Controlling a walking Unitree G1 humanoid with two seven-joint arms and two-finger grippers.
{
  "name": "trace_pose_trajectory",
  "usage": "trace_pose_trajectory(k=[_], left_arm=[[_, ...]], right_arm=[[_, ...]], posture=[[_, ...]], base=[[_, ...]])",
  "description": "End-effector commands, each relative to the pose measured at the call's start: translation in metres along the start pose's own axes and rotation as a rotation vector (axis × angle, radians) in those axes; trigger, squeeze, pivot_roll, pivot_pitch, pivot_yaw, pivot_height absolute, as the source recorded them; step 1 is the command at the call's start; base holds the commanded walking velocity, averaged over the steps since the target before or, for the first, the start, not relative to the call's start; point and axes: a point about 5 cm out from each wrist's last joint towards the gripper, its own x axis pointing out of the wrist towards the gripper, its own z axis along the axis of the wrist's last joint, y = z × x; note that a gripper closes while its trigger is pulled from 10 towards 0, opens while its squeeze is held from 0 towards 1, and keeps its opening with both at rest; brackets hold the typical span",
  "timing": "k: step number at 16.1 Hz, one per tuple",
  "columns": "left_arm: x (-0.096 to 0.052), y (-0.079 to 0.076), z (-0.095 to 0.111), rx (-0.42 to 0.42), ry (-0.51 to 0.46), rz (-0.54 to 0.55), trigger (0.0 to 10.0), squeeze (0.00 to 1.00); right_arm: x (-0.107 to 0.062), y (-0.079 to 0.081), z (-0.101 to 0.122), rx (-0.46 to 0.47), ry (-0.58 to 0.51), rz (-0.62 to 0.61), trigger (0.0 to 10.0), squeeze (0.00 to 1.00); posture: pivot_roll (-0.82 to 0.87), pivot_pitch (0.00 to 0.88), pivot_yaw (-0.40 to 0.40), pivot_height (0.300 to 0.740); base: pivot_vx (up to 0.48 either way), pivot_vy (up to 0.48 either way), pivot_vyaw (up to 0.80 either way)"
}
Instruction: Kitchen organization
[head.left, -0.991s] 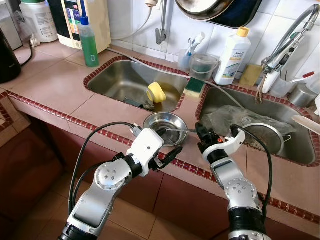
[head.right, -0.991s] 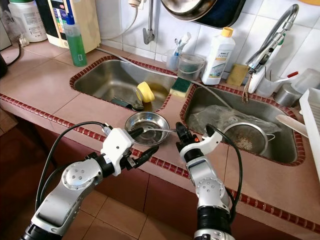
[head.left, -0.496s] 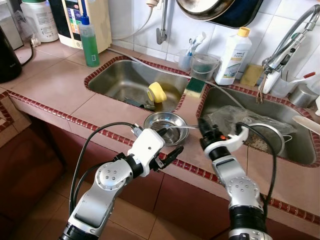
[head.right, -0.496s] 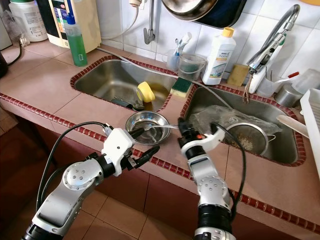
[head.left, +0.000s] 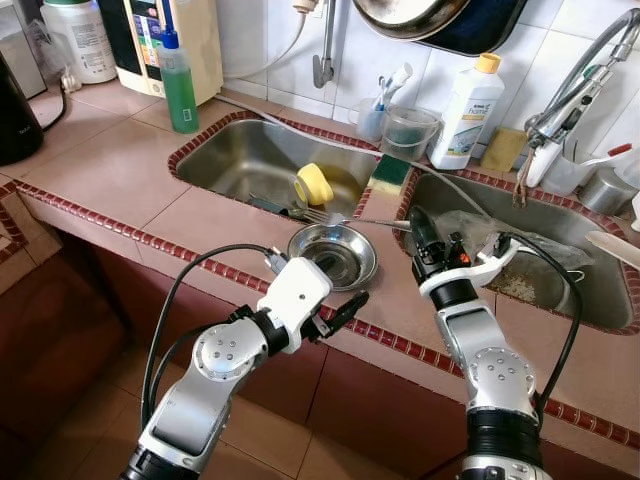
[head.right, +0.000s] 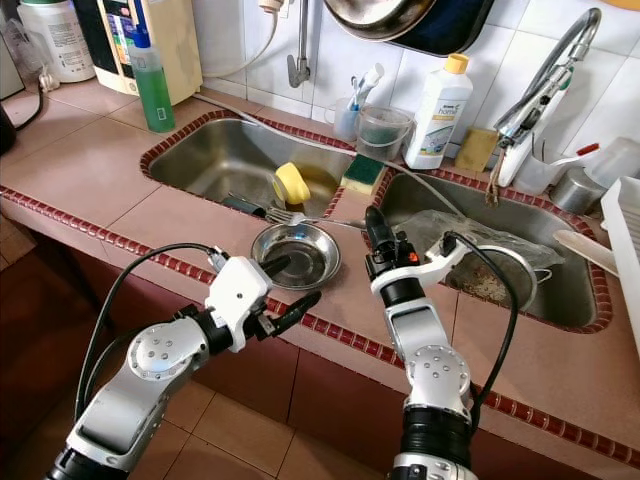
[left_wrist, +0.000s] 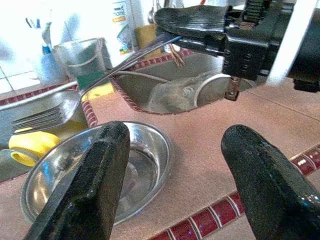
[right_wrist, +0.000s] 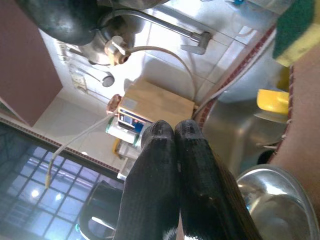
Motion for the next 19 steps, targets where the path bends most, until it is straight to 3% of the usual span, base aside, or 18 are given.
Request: trace_pose_trajectory(k=[1,2,5,10,13,19], left_arm=[[0.000,0.014,0.005,-0.030,-0.022,0.064,10.0,0.00],[-0.002,0.022,0.008,-0.048,-0.040,0.104,10.0,0.00],[-0.014,0.062,0.016,-0.158,-0.097,0.271,10.0,0.00],[-0.029,0.099,0.019,-0.243,-0.117,0.435,10.0,0.00],[-0.031,0.106,0.017,-0.278,-0.103,0.454,10.0,0.00],[-0.030,0.105,0.015,-0.313,-0.091,0.448,10.0,0.00]], right_arm=[[0.005,0.013,0.014,-0.058,-0.032,0.062,4.0,0.00],[0.007,0.015,0.016,-0.095,-0.032,0.056,10.0,0.00],[0.014,0.024,0.033,-0.134,-0.062,0.094,10.0,0.00],[0.022,0.040,0.047,-0.204,-0.108,0.145,10.0,0.00],[0.025,0.050,0.045,-0.248,-0.097,0.187,10.0,0.00],[0.022,0.049,0.042,-0.256,-0.093,0.185,10.0,0.00]], posture=[[0.03,0.000,-0.115,0.740],[0.03,0.000,-0.114,0.740],[0.03,0.000,-0.116,0.740],[0.04,0.000,-0.112,0.740],[0.03,0.000,-0.108,0.740],[0.03,0.000,-0.105,0.740]], base=[[0.000,0.000,0.00],[0.000,0.000,0.00],[0.000,0.000,0.00],[0.000,0.000,0.00],[0.000,0.000,0.00],[0.000,0.000,0.00]])
